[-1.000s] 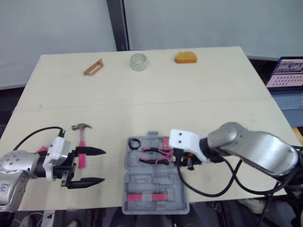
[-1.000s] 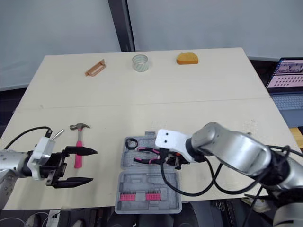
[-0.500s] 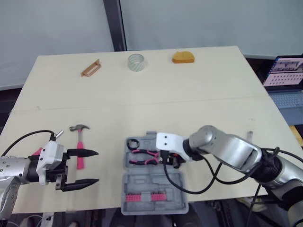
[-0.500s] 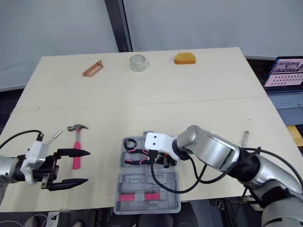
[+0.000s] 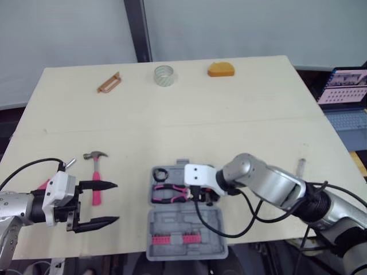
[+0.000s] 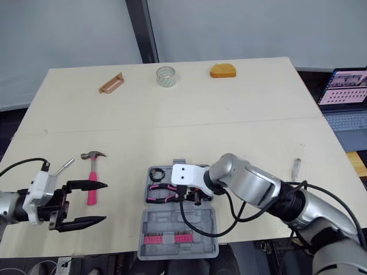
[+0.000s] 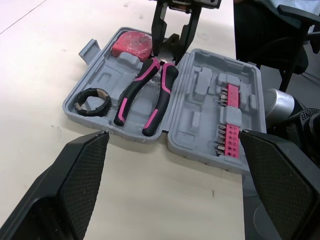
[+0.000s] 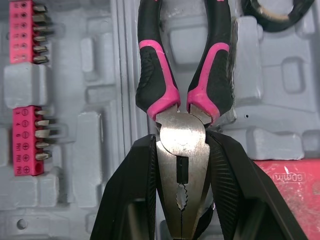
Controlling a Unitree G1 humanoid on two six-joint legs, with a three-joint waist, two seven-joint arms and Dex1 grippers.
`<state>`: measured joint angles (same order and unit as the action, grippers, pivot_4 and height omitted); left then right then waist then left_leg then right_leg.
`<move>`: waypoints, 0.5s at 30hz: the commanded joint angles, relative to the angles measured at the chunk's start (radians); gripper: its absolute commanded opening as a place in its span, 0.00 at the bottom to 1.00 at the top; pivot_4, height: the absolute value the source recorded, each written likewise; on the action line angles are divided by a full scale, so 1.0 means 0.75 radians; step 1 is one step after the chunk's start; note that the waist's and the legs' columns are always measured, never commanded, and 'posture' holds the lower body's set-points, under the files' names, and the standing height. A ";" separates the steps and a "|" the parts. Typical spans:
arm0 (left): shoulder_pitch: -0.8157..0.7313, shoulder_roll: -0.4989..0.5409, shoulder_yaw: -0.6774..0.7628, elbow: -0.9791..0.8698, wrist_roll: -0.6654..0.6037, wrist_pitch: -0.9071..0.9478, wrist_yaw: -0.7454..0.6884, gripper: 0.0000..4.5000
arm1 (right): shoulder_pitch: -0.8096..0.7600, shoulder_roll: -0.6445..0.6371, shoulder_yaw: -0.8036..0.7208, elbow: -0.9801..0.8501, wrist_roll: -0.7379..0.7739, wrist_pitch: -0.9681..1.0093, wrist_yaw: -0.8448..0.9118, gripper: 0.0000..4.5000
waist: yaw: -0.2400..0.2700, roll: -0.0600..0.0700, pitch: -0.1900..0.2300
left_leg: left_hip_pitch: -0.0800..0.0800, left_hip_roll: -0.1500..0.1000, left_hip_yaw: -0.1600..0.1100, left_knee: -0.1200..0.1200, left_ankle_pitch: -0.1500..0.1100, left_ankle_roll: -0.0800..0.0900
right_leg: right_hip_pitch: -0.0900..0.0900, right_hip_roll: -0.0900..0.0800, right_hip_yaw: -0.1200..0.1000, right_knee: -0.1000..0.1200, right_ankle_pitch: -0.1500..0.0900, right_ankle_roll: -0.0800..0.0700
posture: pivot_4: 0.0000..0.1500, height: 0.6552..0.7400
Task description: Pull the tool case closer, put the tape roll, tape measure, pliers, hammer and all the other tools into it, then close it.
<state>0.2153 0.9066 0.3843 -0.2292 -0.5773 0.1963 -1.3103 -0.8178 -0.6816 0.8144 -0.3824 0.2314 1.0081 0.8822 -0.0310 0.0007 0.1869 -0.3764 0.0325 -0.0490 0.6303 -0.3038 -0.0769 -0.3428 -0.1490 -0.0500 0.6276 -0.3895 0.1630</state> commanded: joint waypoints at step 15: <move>0.028 -0.001 0.059 -0.074 -0.037 0.012 0.003 1.00 | 0.040 0.034 -0.032 0.050 -0.101 -0.146 0.132 0.51 | 0.000 -0.001 0.000 | 0.000 0.000 0.000 0.000 0.000 0.000 | 0.000 0.000 0.000 0.000 0.000 0.000 | 1.00 1.00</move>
<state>0.2366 0.9065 0.4026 -0.2642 -0.5859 0.2076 -1.3088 -0.7886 -0.6596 0.8139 -0.3290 0.1563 0.9165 0.9562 -0.0312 0.0001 0.1866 -0.3763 0.0325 -0.0490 0.6304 -0.3038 -0.0769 -0.3427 -0.1489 -0.0502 0.6276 -0.3895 0.1630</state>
